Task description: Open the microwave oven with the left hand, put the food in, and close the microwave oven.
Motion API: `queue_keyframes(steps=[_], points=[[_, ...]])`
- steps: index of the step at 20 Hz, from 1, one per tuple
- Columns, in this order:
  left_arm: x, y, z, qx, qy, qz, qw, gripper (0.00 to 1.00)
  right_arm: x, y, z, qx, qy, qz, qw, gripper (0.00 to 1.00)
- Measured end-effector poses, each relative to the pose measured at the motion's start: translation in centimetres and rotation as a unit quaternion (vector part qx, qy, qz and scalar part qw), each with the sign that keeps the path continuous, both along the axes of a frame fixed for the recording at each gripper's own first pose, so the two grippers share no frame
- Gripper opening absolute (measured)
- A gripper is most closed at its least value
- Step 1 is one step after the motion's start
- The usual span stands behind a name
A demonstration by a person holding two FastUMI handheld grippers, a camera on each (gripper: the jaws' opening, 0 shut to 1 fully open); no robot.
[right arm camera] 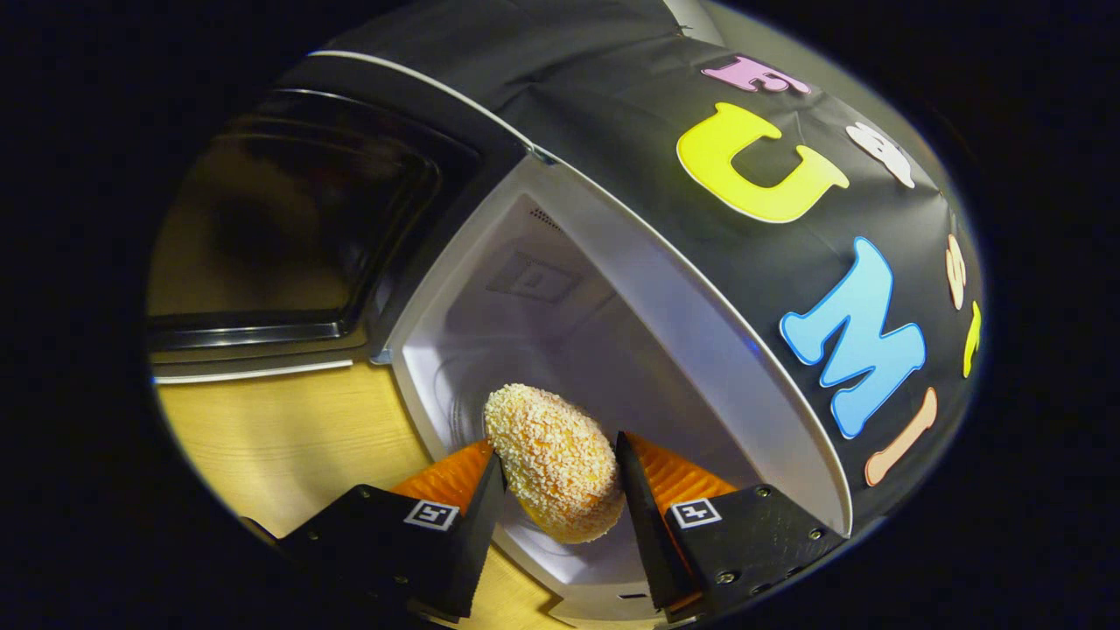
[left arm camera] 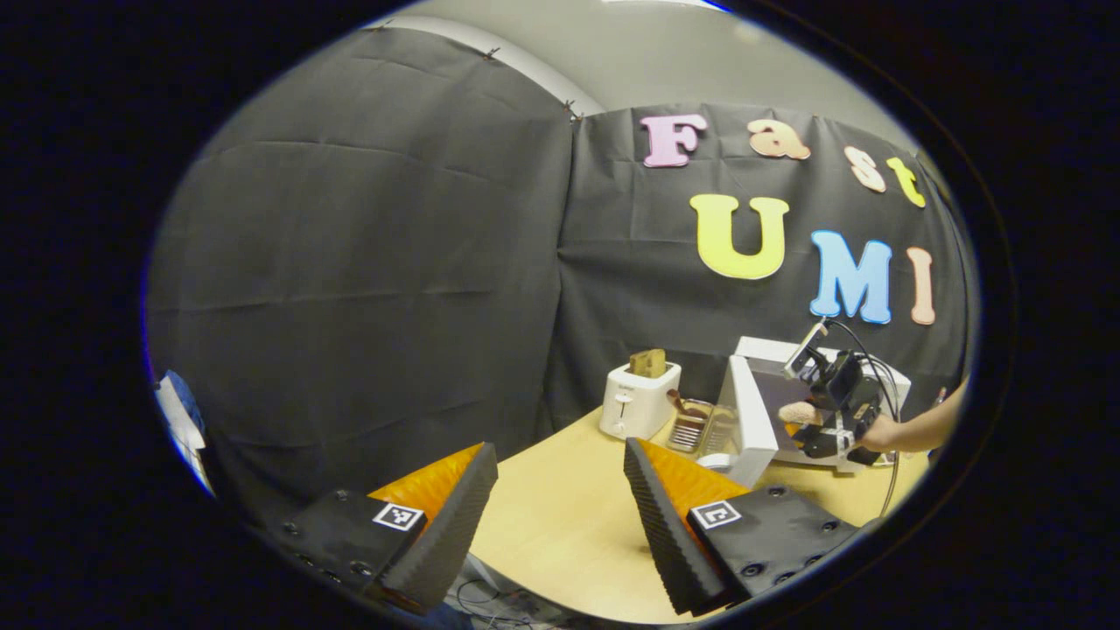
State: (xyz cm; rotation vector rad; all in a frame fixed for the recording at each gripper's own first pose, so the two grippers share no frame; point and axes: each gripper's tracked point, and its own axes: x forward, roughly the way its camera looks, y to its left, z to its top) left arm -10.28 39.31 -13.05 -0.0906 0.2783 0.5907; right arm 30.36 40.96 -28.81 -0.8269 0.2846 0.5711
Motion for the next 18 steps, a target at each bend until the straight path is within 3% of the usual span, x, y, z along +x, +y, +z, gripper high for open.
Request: queue_keyframes(steps=[4,9,13,14,18], points=[[0.0,-0.2,-0.4,0.005,0.015,0.010,1.000,0.98,2.3,0.2,-1.6,-0.008,-0.014,-0.015,1.000,0.74],[0.3,-0.6,-1.5,0.008,0.034,0.008,0.999,0.95,3.6,-0.4,-1.9,-0.010,-0.020,-0.037,0.999,0.81],[1.3,-1.2,-1.4,0.003,0.024,-0.007,1.000,0.98,1.7,-0.4,-0.5,0.000,-0.013,-0.020,1.000,0.83],[1.5,-1.3,-1.4,0.004,0.021,-0.014,1.000,0.93,0.7,-0.7,0.0,0.008,-0.009,-0.022,1.000,0.82],[2.9,-1.8,-2.0,0.008,0.016,-0.051,0.999,0.95,-3.6,-1.4,2.8,0.060,0.009,-0.020,0.998,0.83]])
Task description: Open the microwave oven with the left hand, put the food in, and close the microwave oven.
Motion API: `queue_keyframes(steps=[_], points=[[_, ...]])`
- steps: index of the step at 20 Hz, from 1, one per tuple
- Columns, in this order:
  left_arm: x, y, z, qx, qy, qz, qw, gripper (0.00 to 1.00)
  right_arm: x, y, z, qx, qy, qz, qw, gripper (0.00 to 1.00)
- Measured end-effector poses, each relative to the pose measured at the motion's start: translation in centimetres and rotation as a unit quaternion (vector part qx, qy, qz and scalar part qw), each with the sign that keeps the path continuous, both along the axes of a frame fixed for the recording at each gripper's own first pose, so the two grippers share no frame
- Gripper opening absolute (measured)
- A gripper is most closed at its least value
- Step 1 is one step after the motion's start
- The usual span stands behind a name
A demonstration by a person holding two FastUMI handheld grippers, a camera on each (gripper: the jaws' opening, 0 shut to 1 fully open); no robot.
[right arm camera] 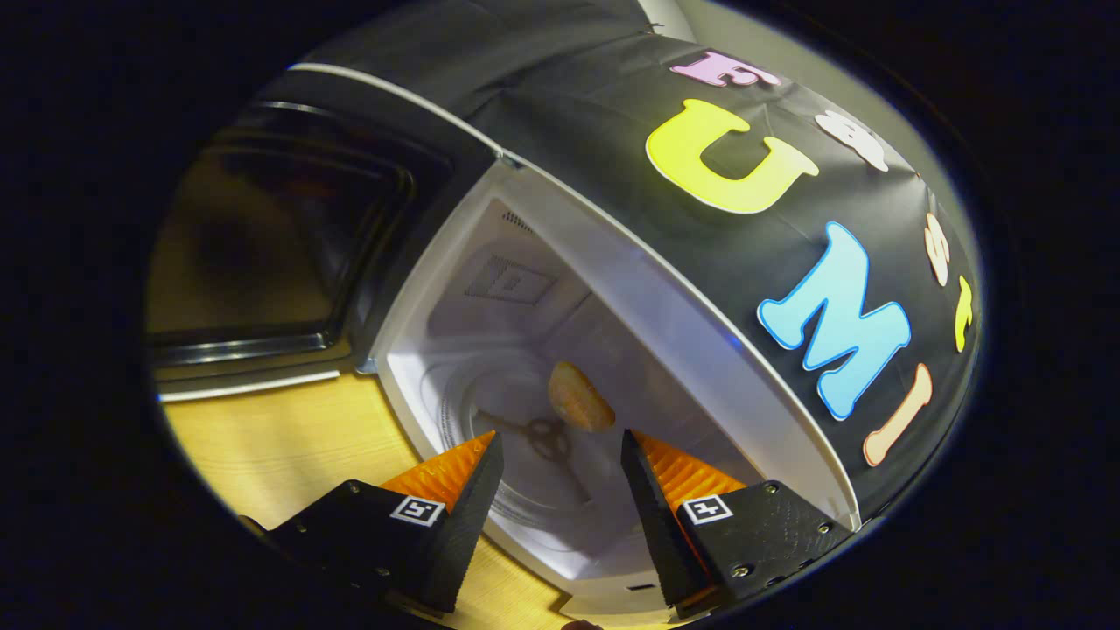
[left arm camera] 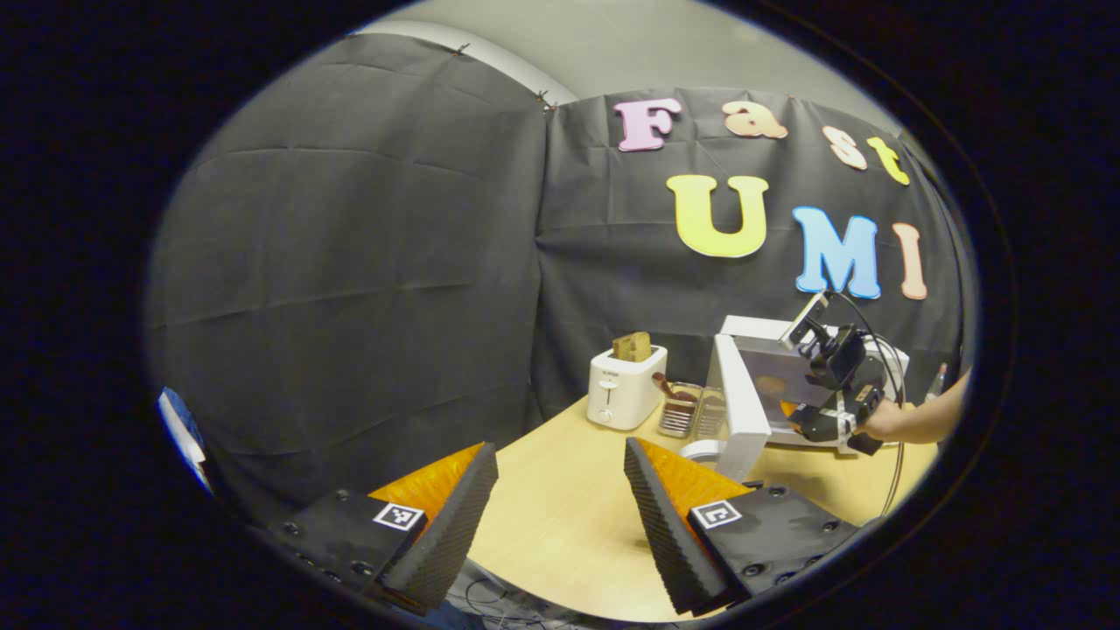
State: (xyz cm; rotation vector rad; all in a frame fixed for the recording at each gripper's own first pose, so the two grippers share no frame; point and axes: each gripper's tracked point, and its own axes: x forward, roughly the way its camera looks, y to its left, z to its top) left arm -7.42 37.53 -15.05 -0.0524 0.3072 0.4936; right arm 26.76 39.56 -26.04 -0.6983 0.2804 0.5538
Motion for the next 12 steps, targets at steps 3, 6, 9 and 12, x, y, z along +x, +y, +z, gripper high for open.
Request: queue_keyframes(steps=[3,6,9,12], points=[[0.9,-0.7,-0.2,0.007,-0.009,-0.032,0.999,0.97,-3.2,-1.2,3.3,0.033,0.000,0.008,0.999,0.83],[2.1,-0.4,-1.2,0.004,-0.011,-0.051,0.999,0.95,-5.8,-3.3,7.4,0.067,-0.012,0.002,0.998,0.83],[2.9,0.0,-2.1,-0.003,-0.023,-0.056,0.998,0.97,-8.7,-5.3,11.3,0.114,-0.021,-0.014,0.993,0.83],[3.6,0.7,-3.4,-0.009,-0.023,-0.060,0.998,0.95,-11.7,-7.5,14.8,0.150,-0.041,-0.033,0.987,0.83]])
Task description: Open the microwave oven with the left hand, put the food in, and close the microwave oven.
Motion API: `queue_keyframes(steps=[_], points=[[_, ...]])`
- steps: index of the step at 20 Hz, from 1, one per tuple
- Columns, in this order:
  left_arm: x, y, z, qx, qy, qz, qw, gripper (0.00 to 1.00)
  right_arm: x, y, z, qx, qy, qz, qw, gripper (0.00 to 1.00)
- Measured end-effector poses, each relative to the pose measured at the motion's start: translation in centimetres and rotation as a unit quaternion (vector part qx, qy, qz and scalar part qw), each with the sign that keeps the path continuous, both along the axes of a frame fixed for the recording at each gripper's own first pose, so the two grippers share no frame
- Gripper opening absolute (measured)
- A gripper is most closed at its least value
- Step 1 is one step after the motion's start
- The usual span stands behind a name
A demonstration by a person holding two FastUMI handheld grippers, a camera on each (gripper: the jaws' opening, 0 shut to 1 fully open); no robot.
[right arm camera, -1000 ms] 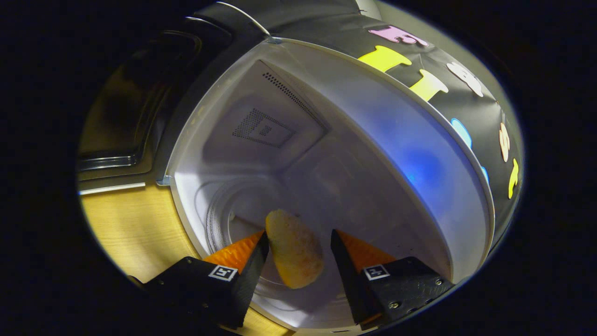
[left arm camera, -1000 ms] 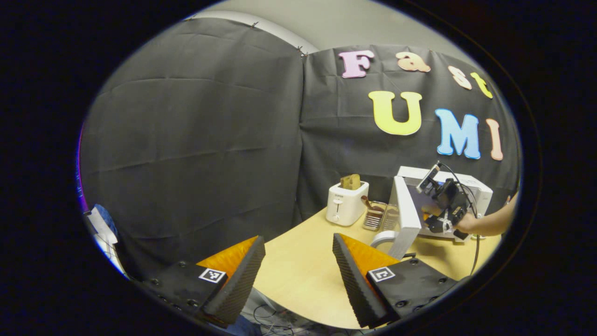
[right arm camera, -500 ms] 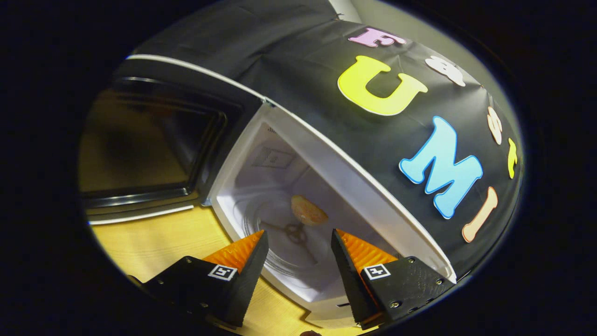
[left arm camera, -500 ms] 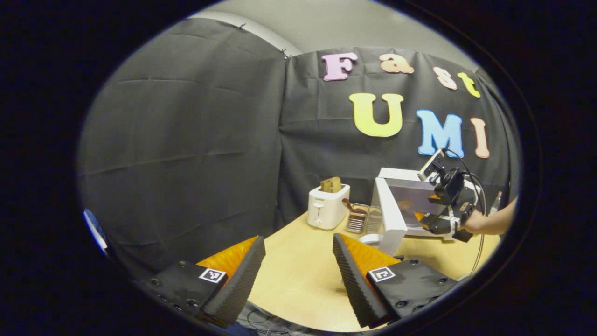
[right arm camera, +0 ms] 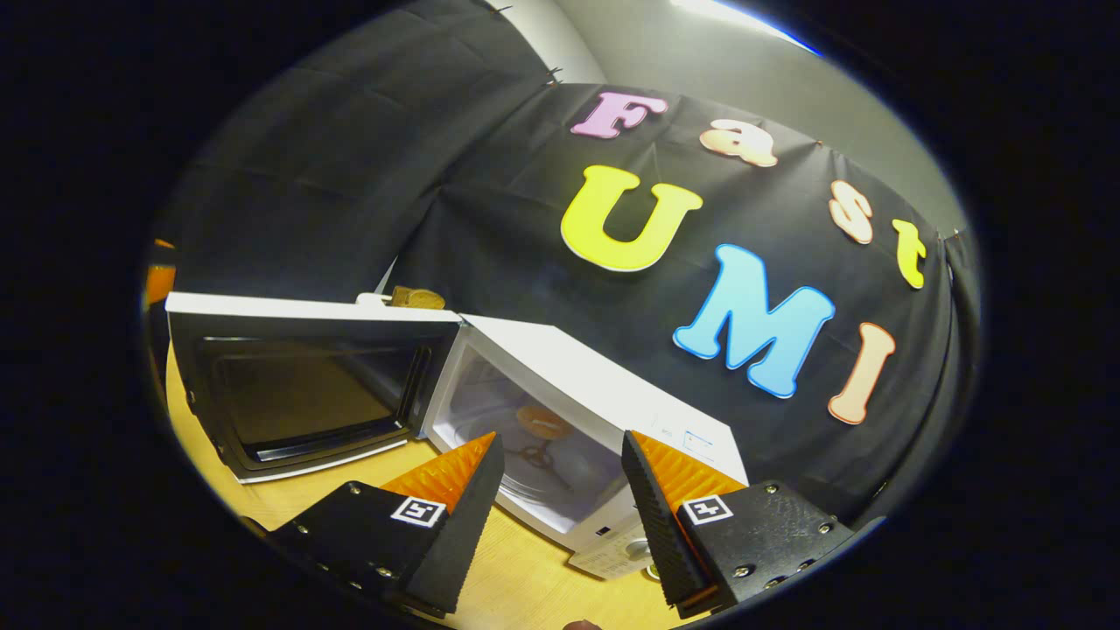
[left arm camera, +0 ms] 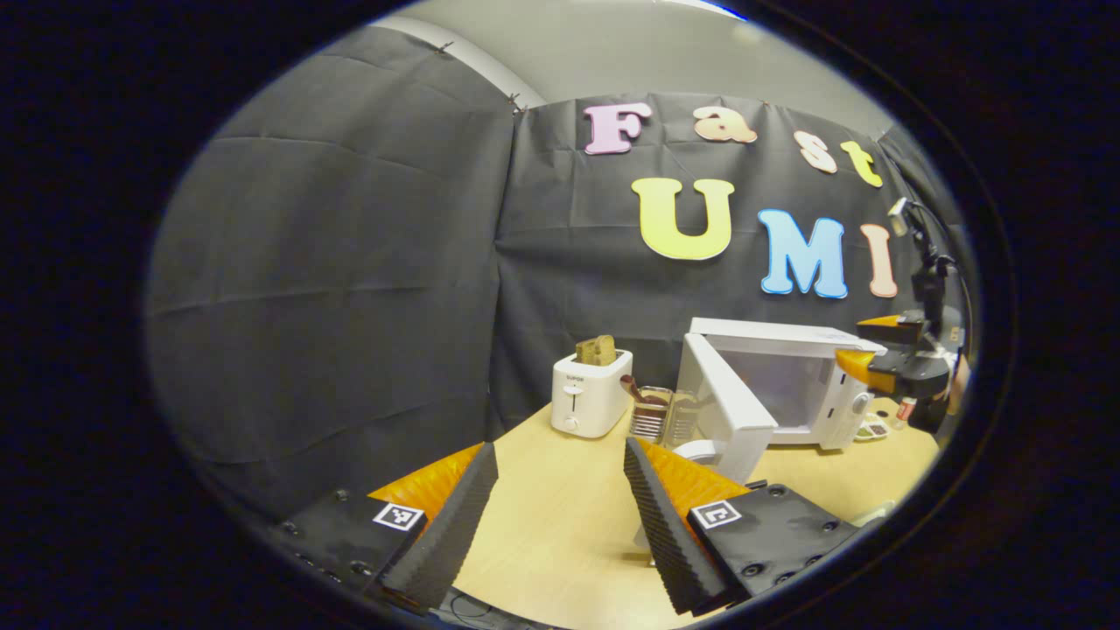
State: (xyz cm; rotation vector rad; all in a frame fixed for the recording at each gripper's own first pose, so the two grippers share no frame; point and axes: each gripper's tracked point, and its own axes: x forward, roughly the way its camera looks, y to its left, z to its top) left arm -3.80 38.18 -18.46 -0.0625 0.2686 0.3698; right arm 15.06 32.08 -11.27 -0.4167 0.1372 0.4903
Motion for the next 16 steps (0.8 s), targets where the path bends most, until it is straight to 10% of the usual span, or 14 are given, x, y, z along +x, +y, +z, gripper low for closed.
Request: queue_keyframes(steps=[8,13,16], points=[[3.2,-1.2,-4.2,-0.031,0.016,-0.051,0.998,0.84,-8.3,-5.0,3.0,0.033,0.008,-0.066,0.997,0.83],[5.5,-3.5,-5.1,-0.034,0.022,-0.071,0.997,0.09,-11.7,-8.2,3.6,0.050,0.018,-0.116,0.992,0.83],[6.0,-5.2,-5.5,-0.028,0.039,-0.086,0.995,0.08,-12.1,-9.9,3.9,0.060,0.016,-0.134,0.989,0.83]])
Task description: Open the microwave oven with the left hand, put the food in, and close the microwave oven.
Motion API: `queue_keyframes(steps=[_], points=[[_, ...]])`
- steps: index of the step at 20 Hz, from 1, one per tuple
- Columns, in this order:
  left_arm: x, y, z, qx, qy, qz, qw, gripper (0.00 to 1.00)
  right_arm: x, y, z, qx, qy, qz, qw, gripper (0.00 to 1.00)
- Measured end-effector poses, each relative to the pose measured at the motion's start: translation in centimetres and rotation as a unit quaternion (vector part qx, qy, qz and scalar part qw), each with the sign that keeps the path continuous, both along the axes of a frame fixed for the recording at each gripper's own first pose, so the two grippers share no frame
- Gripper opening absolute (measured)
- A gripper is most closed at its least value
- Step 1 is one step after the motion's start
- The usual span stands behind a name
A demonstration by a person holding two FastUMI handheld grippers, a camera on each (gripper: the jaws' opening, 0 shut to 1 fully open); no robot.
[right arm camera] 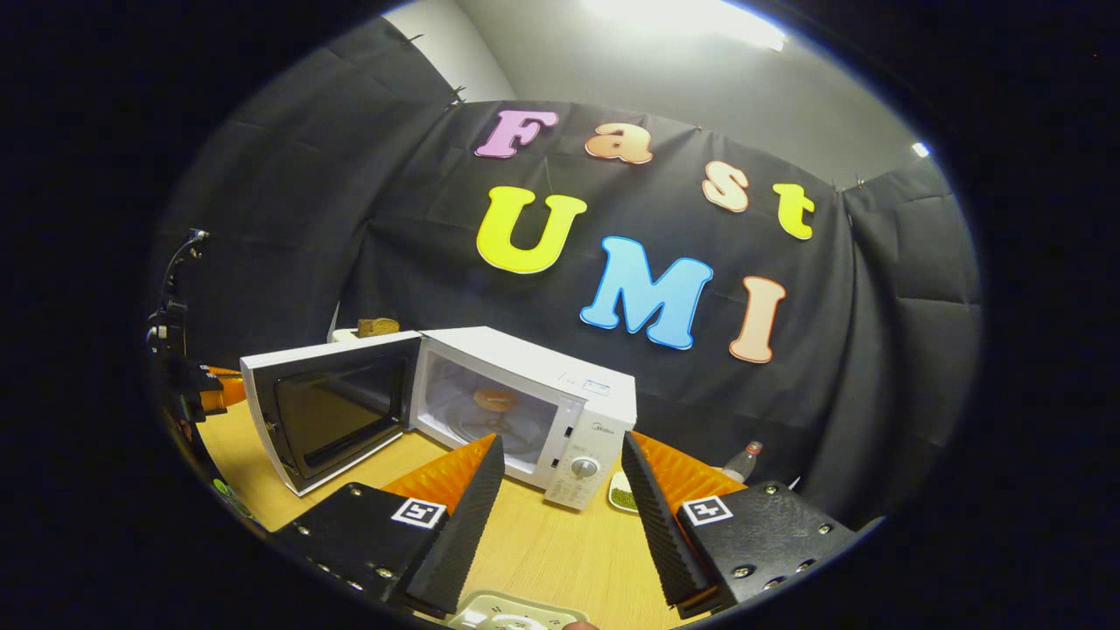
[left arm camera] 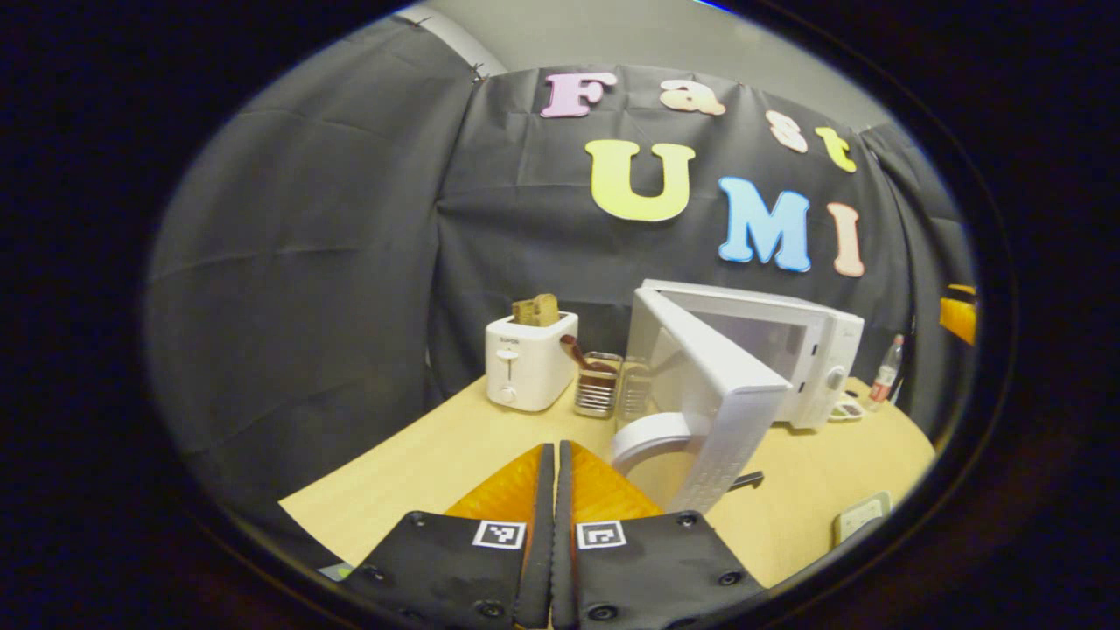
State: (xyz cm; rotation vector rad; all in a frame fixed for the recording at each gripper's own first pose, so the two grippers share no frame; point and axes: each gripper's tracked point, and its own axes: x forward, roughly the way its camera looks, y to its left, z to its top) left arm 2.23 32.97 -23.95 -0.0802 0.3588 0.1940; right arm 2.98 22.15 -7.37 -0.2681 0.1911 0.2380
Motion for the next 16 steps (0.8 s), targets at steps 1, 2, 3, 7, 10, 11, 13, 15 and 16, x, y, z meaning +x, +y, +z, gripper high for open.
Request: queue_keyframes(steps=[1,2,3,7,10,11,13,15,16], points=[[0.2,-1.1,0.0,-0.005,0.000,-0.009,1.000,0.00,-0.1,-0.5,-0.2,0.001,0.001,-0.002,1.000,0.83],[0.3,-2.2,0.1,-0.010,0.001,-0.020,1.000,0.07,0.0,-0.9,-0.3,0.005,0.005,-0.002,1.000,0.83],[0.4,-3.2,0.4,-0.010,0.000,-0.030,1.000,0.07,0.3,-1.2,-0.6,0.008,0.009,-0.002,1.000,0.83],[1.8,-7.2,0.9,-0.007,0.002,-0.057,0.998,0.00,1.3,-2.6,-0.7,0.014,0.010,0.000,1.000,0.83],[3.0,-10.6,1.8,-0.015,-0.002,-0.079,0.997,0.07,2.1,-3.3,-0.6,0.010,0.002,0.008,1.000,0.83],[3.7,-11.6,2.2,-0.010,-0.004,-0.088,0.996,0.00,2.3,-3.5,-0.7,0.013,0.002,0.010,1.000,0.83],[5.1,-13.4,2.5,0.000,-0.006,-0.105,0.994,0.07,2.8,-4.0,-1.0,0.016,0.006,0.014,1.000,0.83],[6.4,-15.0,2.8,0.003,-0.009,-0.118,0.993,0.07,3.2,-4.6,-1.3,0.014,0.010,0.016,1.000,0.83],[7.1,-15.7,2.9,0.004,-0.010,-0.123,0.992,0.07,3.3,-5.0,-1.3,0.016,0.011,0.016,1.000,0.83]])
